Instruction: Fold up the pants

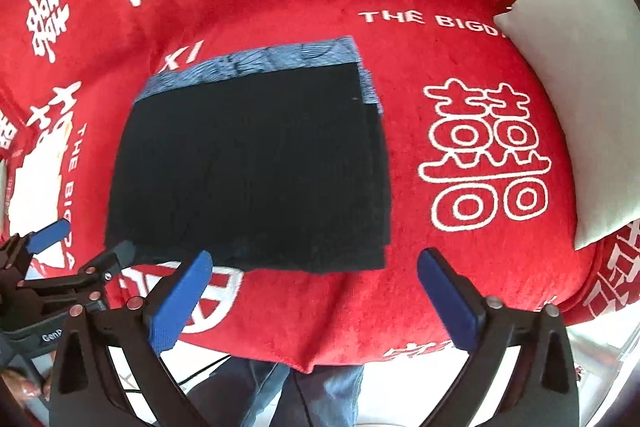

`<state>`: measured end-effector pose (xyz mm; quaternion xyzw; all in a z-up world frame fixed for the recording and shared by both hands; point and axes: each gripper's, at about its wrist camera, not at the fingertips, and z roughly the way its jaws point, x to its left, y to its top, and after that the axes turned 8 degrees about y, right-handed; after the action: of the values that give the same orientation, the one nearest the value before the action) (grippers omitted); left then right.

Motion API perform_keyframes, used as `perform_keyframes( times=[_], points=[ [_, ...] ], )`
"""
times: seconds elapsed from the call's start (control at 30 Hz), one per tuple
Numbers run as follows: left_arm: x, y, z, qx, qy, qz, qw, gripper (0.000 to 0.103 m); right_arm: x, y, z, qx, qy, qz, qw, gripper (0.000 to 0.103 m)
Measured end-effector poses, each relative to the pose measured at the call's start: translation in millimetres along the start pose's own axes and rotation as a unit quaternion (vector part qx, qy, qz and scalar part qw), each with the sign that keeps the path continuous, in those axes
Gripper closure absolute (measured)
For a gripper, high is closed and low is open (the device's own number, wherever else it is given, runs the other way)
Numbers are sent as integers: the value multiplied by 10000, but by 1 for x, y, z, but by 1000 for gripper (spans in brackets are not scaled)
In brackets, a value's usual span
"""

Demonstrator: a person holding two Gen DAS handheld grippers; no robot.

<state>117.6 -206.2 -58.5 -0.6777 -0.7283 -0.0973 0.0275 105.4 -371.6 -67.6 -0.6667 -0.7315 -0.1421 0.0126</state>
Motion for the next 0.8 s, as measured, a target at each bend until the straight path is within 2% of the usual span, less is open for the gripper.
perform_keyframes(
  times=[0.33,0.8],
  points=[
    [11,-8,-15,167,41,-83,9998,0,16,-2,-6,455,-124,49,9989,1],
    [11,-10,-34,263,-140,-39,9995,0,19,0,-26,491,-194,84,9986,1]
  ],
)
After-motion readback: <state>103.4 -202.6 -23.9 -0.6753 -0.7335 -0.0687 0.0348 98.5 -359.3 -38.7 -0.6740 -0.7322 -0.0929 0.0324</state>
